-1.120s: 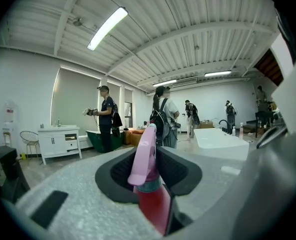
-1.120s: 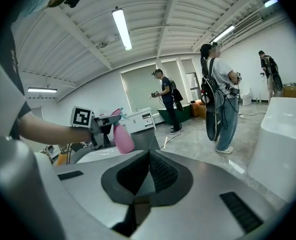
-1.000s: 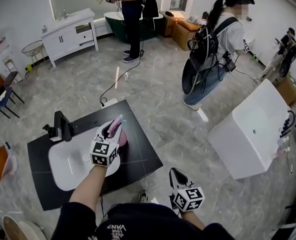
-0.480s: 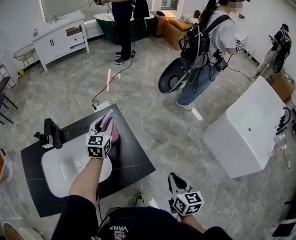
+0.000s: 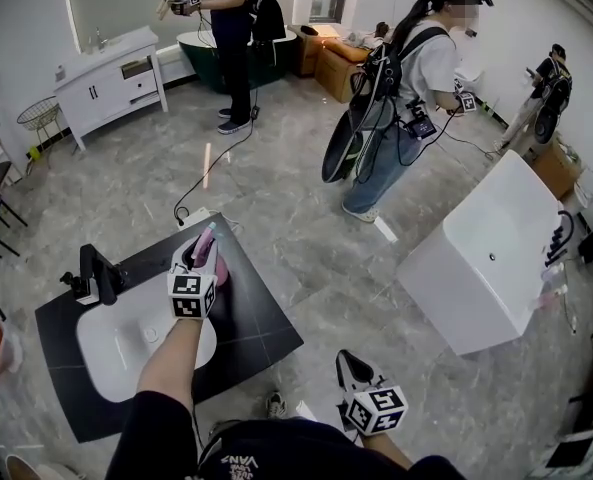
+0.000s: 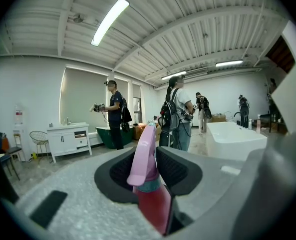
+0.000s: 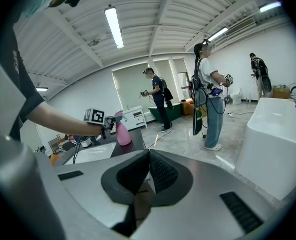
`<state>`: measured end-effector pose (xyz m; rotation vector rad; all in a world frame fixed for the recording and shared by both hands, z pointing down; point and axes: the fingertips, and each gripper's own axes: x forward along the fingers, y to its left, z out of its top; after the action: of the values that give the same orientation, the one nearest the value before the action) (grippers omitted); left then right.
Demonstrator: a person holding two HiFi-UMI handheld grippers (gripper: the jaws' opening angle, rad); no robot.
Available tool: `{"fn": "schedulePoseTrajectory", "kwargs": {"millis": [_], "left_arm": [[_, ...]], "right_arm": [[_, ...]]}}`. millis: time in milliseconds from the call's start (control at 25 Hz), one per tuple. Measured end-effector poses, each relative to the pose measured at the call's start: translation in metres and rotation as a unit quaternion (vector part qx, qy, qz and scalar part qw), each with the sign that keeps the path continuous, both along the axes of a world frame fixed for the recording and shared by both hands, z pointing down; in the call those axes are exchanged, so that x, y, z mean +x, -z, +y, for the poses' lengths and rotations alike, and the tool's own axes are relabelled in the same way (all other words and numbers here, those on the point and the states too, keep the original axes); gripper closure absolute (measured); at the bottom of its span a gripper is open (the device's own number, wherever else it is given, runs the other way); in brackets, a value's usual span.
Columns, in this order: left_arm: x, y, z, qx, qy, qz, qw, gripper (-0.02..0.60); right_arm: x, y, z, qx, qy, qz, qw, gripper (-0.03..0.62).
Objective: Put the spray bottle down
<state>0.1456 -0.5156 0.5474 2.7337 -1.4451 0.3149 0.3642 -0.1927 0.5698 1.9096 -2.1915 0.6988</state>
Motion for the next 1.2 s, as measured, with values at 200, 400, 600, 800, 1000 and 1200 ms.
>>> {"fn": "schedulePoseTrajectory", "kwargs": {"millis": [200, 400, 600, 800, 1000, 1200], "left_arm": [[0.008, 0.000, 0.004, -0.017, -0.030, 0.000, 0.9994, 0.407], [0.002, -0.001, 0.011, -0.044, -0.040, 0.010, 0.9982, 0.211], [-0.014, -0.003, 0.029, -0.053, -0.049, 0.022, 0.9971, 0.145], [-0.040, 0.003, 0.061, -0.055, -0.060, 0.035, 0.9960, 0.133], [-0.073, 0.009, 0.101, -0.047, -0.079, 0.022, 0.9955, 0.133], [-0.104, 0.018, 0.143, -0.037, -0.097, 0.023, 0.9943, 0.135]], "right_arm": [[-0.004, 0.004, 0.001, 0.005, 0.003, -0.001, 1.000, 0.592], [-0.018, 0.006, 0.004, 0.008, 0.009, 0.000, 1.000, 0.592], [-0.037, 0.007, 0.006, 0.012, 0.015, 0.000, 1.000, 0.592], [-0.066, 0.011, 0.008, 0.016, 0.026, -0.001, 1.000, 0.592], [-0.102, 0.017, 0.009, 0.026, 0.037, -0.001, 0.999, 0.592], [-0.137, 0.022, 0.018, 0.033, 0.040, -0.002, 0.999, 0.592]]}}
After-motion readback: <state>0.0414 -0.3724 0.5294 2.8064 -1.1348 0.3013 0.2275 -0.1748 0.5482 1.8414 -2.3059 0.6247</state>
